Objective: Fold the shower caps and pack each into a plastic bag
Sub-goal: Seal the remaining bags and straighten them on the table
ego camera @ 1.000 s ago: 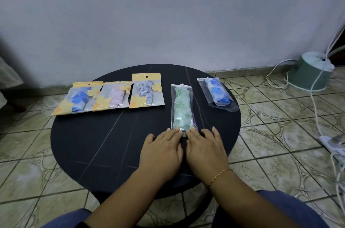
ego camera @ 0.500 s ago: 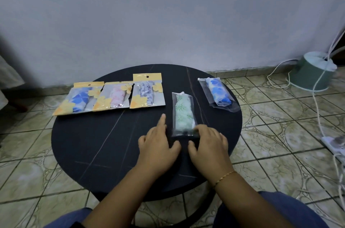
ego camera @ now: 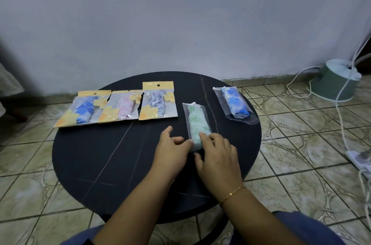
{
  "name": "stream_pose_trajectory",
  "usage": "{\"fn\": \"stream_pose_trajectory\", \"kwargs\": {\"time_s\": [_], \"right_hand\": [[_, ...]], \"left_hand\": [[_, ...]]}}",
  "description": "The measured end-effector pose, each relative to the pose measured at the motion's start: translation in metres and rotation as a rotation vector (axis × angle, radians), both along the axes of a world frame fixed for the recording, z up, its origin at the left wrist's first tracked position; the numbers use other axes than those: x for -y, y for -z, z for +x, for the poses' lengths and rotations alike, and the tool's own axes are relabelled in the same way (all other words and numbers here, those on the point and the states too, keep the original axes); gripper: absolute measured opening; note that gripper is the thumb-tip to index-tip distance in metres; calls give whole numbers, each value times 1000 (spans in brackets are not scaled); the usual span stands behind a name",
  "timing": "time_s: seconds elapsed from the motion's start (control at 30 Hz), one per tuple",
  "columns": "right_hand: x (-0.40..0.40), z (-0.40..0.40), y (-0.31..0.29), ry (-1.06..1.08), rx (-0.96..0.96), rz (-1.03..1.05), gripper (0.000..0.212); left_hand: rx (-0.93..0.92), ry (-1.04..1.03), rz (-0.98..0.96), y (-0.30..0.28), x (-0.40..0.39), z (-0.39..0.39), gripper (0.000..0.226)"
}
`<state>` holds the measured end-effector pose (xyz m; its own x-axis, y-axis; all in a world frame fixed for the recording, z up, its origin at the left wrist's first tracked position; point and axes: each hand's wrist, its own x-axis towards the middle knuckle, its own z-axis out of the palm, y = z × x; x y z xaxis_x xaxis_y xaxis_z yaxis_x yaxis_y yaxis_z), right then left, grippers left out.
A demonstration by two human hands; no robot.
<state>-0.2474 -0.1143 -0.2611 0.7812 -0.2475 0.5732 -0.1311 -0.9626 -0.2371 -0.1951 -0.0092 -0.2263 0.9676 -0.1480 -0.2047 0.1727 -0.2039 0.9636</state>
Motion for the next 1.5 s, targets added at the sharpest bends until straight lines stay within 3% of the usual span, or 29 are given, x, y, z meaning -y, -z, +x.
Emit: {"fn": "stream_pose_trajectory", "kwargs": {"time_s": [0.1, 0.27, 0.4, 0.6, 0.73, 0.9, 1.03, 1.23, 1.4, 1.5], "right_hand": [[-1, 0, 0, -67, 68, 95, 66], [-2, -2, -1, -155, 232, 184, 59], [-1, -4, -1, -171, 244, 174, 55], [7, -14, -7, 7, 199, 22, 28], [10, -11, -2, -50, 233, 24, 6], [9, -6, 1, -132, 237, 113, 26], [9, -4, 1, -146, 228, 95, 20], [14, -7, -6, -190, 95, 109, 20], [35, -13, -32, -189, -227, 333, 35], [45, -15, -40, -250, -410, 425, 23]], "left_hand": [[-119, 2, -115, -4, -1, 3, 83], [-156, 79, -81, -13, -7, 5, 69], [-118, 92, -6, -13, -10, 9, 47], [-117, 112, 35, -19, -11, 9, 4], [-119, 134, 43, -21, -12, 9, 7], [-148, 142, 17, -20, -12, 10, 7], [-278, 188, -78, -17, -9, 9, 8], [-272, 217, -127, -14, -4, 8, 20], [-266, 249, -52, -13, -9, 11, 19], [-175, 267, 119, -15, -12, 11, 24]]}}
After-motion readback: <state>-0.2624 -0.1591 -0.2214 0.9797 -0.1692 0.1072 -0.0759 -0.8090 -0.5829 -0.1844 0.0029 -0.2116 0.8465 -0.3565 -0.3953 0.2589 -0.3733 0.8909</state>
